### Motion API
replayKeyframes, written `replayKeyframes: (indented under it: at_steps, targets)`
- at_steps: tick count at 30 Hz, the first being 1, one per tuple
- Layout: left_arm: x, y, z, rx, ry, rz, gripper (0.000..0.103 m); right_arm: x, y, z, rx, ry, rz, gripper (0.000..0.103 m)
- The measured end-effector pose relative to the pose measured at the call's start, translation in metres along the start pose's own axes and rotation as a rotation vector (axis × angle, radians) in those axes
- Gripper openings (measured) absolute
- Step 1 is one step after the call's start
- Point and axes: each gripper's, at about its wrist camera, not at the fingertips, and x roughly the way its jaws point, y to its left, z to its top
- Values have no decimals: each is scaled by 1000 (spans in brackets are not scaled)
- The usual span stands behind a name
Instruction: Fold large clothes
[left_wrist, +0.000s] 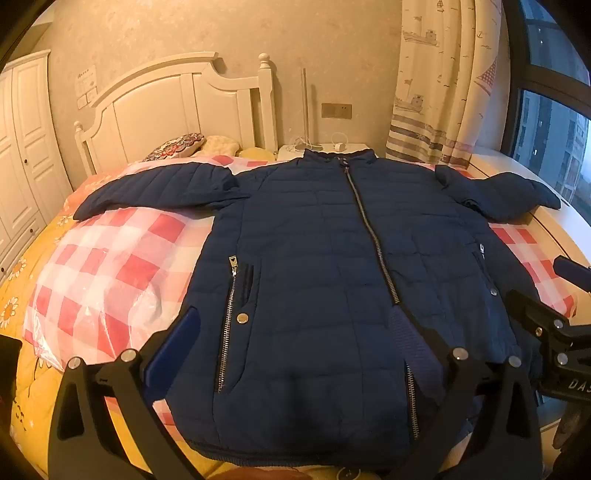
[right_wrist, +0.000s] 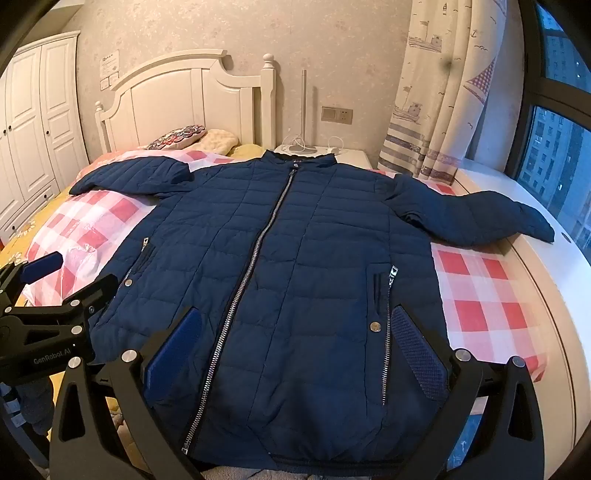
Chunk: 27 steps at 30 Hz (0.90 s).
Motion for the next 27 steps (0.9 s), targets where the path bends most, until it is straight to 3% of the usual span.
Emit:
replayKeyframes:
  at_steps: [27]
  targets:
    - [6,-1,-3,-1,27,-8,101,0,-1,1,0,0,0,98]
